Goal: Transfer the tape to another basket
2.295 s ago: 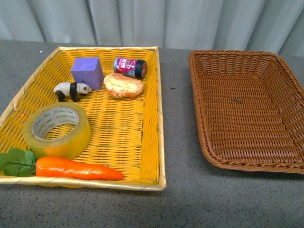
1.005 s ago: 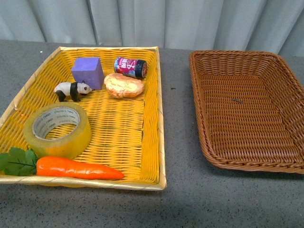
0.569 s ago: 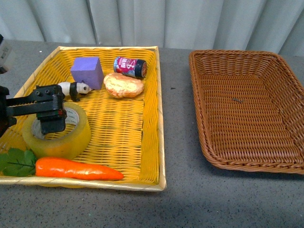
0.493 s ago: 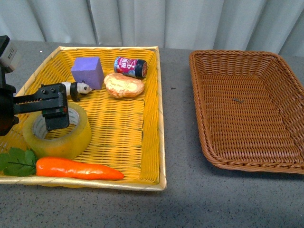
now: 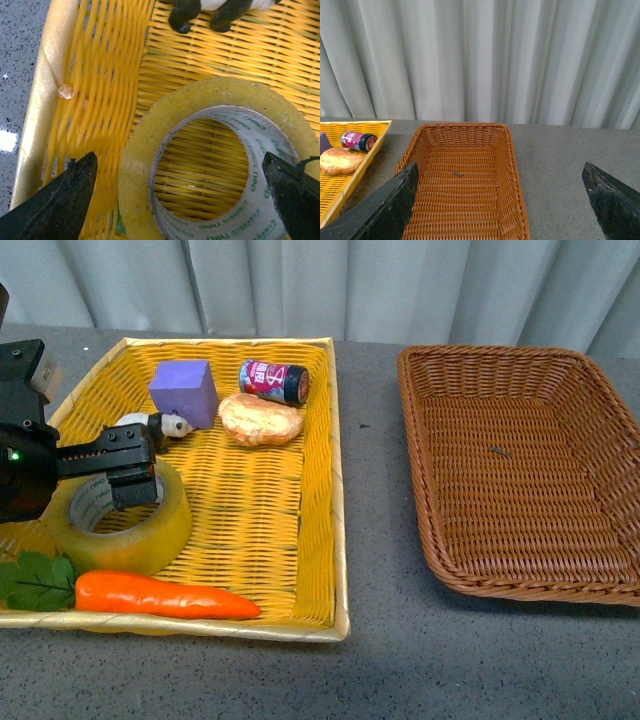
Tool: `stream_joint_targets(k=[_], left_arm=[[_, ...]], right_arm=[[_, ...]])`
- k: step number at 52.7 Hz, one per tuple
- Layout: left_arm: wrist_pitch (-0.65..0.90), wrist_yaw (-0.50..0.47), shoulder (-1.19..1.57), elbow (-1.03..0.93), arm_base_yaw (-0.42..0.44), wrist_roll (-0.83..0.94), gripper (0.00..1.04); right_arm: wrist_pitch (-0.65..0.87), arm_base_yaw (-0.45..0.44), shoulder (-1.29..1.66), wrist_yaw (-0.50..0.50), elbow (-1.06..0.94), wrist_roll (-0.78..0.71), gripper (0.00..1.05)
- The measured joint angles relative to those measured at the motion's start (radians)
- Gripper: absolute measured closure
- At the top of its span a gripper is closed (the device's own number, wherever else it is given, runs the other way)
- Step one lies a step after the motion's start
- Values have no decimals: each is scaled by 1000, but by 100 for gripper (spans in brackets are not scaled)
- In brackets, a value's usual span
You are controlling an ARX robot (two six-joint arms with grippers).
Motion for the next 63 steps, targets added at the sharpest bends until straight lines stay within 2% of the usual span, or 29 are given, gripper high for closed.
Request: stream_joint_targets(k=[17, 24, 36, 39, 48, 56, 63], left_arm=[[-4, -13, 57, 30, 8, 0, 9], [-8, -18, 64, 35, 5, 5, 29], [-19, -31, 66, 48, -2, 15, 78], [-28, -32, 66, 53, -8, 10, 86], [-39, -26, 57, 53, -21, 11, 87], [-24, 50, -9, 53, -67, 15, 87], [11, 130, -70, 96, -133, 102, 87]], right_arm=[[0, 0, 0, 0, 0, 0, 9], [0, 0, 0, 0, 0, 0, 9], [0, 0, 0, 0, 0, 0, 9], [0, 0, 0, 0, 0, 0, 9], [0, 0, 0, 0, 0, 0, 9], [0, 0, 0, 0, 0, 0, 9], [0, 0, 0, 0, 0, 0, 9]])
